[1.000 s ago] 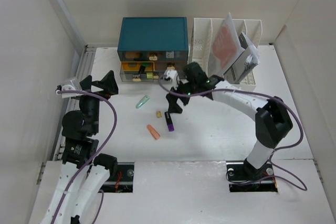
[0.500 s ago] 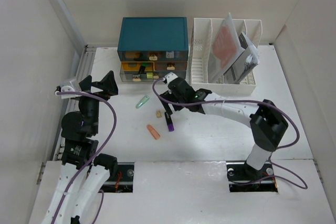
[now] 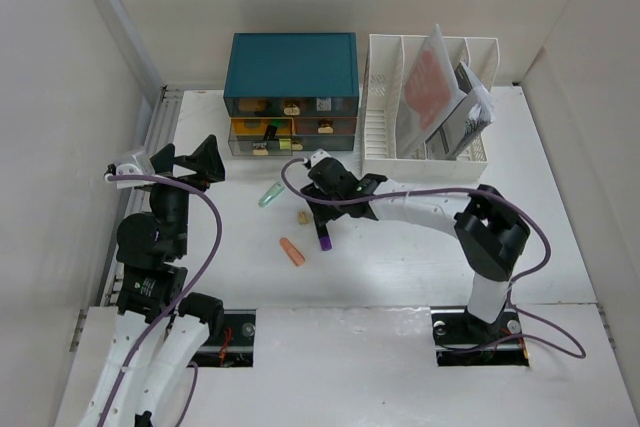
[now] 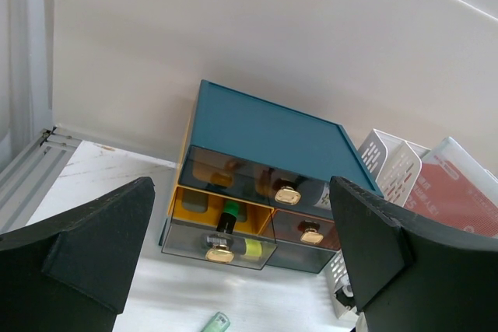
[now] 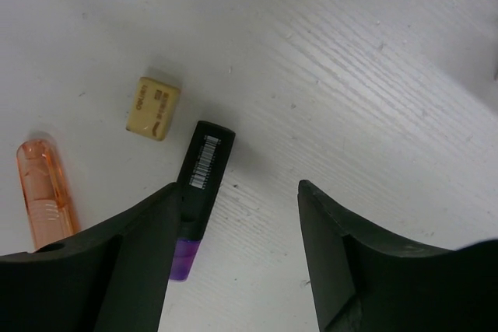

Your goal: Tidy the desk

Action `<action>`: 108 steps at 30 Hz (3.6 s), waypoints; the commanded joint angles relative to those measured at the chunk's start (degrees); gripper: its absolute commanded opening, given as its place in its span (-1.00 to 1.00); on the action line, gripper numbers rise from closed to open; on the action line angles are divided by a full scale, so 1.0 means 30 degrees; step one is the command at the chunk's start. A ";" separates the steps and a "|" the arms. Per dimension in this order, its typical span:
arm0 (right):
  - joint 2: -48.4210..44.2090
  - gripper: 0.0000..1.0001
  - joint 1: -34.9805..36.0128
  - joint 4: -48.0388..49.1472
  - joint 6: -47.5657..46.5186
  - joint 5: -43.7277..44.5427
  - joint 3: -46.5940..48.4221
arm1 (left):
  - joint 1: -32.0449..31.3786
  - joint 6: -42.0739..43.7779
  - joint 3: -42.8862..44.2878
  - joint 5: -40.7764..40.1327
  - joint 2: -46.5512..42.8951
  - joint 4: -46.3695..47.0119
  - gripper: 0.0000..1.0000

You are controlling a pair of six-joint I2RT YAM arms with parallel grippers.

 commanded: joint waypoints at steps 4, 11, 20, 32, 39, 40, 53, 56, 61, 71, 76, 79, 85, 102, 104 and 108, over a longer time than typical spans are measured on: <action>0.0122 0.32 0.0361 0.0289 0.0715 -0.0948 0.0374 | -0.0084 0.0038 0.0011 0.0205 -0.0215 0.0737 0.88; 0.0679 0.30 0.0710 0.0289 0.0922 -0.2062 0.0199 | -0.0084 0.0038 0.0011 0.0205 -0.0215 0.0737 0.88; 0.1878 0.19 0.1269 0.0289 0.0922 -0.2501 0.0374 | -0.0084 0.0038 0.0011 0.0029 -0.0215 0.0737 0.88; 0.2671 -0.66 0.1445 -0.0063 0.0513 -0.2501 0.1134 | -0.0084 0.0038 0.0011 0.0029 -0.0391 0.0737 0.88; 0.1589 -1.00 0.1445 0.0111 -0.3467 -0.2442 0.2833 | -0.0084 0.0038 0.0011 0.0029 -0.0391 0.0737 0.88; 0.1384 -1.00 0.1271 0.0113 -0.4807 -0.2646 0.3473 | -0.0084 0.0038 0.0011 0.0029 -0.0391 0.0737 0.88; 0.2932 -1.00 -0.3651 -0.0829 -1.2638 -1.4185 1.4193 | -0.0084 0.0038 0.0011 0.0029 -0.0215 0.0737 0.88; 0.3899 -1.00 -0.4382 0.0458 -1.3109 -1.6440 1.4963 | -0.0084 0.0038 0.0011 0.0029 -0.0040 0.0737 0.88; 0.5364 -1.00 -0.4796 0.1721 -1.3989 -1.9752 1.6105 | -0.0084 0.0212 -0.0164 0.0029 0.0136 0.0737 0.88; 0.6947 -1.00 -0.4796 0.3277 -1.4635 -2.0665 1.7655 | -0.0084 0.0389 -0.0164 -0.0352 0.0839 0.0737 0.88; 0.8206 -1.00 -0.4796 0.3746 -1.4809 -2.0841 1.8536 | -0.0084 0.0389 -0.0164 -0.0527 0.1189 0.0737 0.88; 0.8937 -1.00 -0.4796 0.3922 -1.5014 -2.0841 1.8947 | -0.0084 0.0389 -0.0164 -0.0527 0.1365 0.0737 0.88; 0.9905 -1.00 -0.4796 0.3922 -1.5628 -2.0404 1.9504 | -0.0084 0.0565 -0.0164 -0.0703 0.1367 0.0737 0.88; 1.0874 -0.51 -0.4444 0.3922 -1.7213 -1.7355 1.9625 | -0.0084 0.0565 -0.0164 -0.0703 0.1367 0.0737 0.88; 1.0524 -0.21 -0.4444 0.3717 -1.7213 -1.7179 1.9447 | -0.0084 0.0565 -0.0164 -0.0703 0.1367 0.0737 0.88; 1.0054 0.13 -0.4268 0.3367 -1.7387 -1.6974 1.9007 | -0.0084 0.0565 -0.0164 -0.0703 0.1367 0.0737 0.88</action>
